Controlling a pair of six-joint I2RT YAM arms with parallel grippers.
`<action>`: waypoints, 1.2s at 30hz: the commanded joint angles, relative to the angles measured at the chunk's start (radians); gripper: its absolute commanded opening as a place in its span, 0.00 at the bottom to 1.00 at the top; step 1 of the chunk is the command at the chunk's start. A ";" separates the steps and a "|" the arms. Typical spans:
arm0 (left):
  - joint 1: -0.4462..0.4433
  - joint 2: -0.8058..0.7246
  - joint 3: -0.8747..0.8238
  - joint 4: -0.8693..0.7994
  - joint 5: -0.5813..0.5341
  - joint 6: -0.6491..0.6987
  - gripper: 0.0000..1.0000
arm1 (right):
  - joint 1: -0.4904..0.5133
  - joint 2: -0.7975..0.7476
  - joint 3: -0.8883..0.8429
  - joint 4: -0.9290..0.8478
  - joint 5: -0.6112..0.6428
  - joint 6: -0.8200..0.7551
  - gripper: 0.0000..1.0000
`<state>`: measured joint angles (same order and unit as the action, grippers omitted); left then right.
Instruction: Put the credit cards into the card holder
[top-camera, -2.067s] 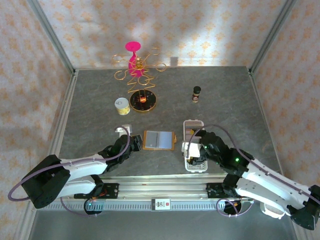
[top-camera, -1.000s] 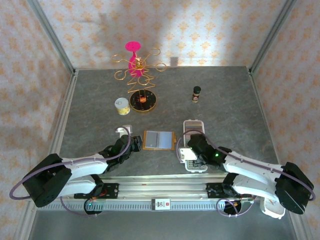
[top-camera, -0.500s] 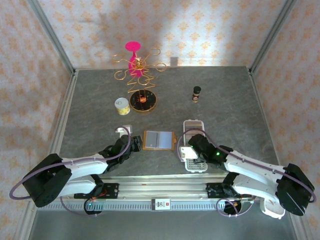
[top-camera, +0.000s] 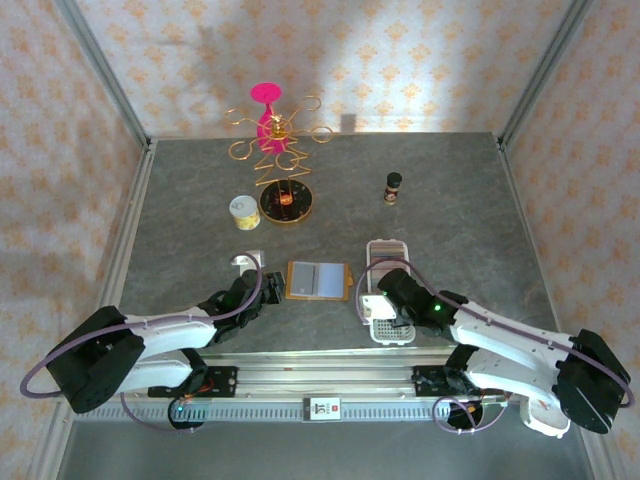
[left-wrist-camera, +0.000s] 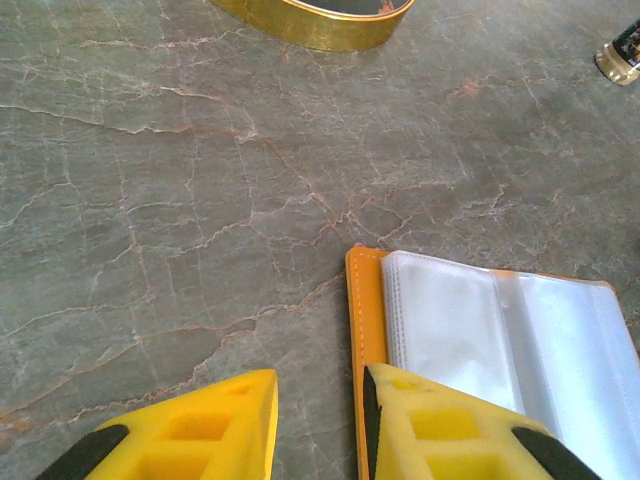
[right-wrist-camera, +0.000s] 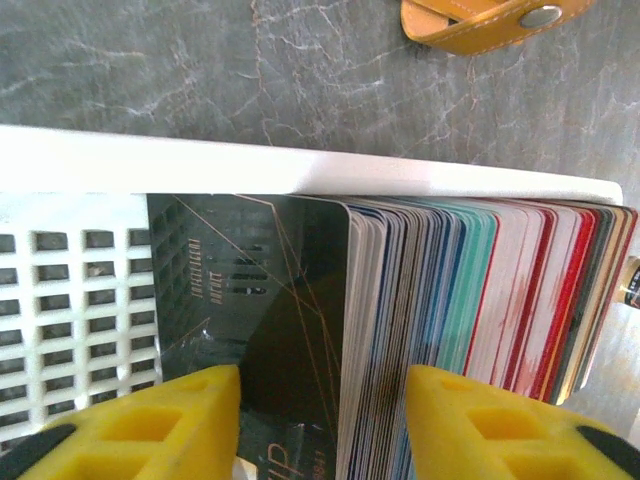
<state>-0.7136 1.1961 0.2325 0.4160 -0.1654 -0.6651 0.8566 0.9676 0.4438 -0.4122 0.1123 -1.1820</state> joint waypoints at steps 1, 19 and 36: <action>0.002 0.008 0.003 0.024 -0.006 -0.008 0.30 | -0.004 -0.020 0.033 -0.031 0.010 0.001 0.39; 0.002 0.012 0.004 0.027 -0.002 -0.008 0.30 | -0.004 -0.062 0.026 -0.043 0.020 0.007 0.29; 0.003 0.013 0.004 0.027 0.000 -0.008 0.30 | -0.004 -0.078 0.016 -0.030 0.010 0.031 0.79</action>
<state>-0.7136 1.2003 0.2325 0.4168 -0.1650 -0.6651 0.8562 0.9054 0.4438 -0.4332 0.1089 -1.1709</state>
